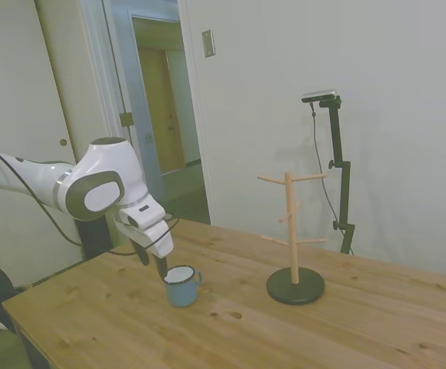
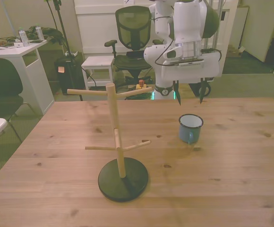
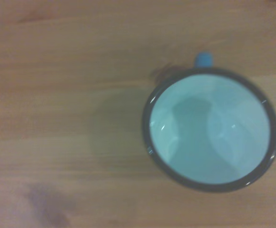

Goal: Unload the mug

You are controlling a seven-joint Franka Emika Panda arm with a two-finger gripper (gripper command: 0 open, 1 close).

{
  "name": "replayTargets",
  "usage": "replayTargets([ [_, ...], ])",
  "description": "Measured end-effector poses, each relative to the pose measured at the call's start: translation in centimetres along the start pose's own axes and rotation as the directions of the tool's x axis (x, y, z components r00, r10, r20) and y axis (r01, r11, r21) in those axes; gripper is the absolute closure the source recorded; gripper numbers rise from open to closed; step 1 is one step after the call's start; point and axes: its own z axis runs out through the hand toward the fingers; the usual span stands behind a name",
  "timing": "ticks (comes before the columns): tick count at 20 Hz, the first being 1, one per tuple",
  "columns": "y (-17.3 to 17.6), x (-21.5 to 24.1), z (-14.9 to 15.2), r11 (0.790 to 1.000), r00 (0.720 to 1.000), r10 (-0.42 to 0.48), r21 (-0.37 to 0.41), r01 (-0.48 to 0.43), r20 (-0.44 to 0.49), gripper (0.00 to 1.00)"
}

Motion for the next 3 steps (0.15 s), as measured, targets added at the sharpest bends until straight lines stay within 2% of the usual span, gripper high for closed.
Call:
replayTargets([
  [3, -0.38, -1.07, 0.62, 0.995, 0.995, -0.087, -0.042, 0.089, 0.052, 0.00],
])
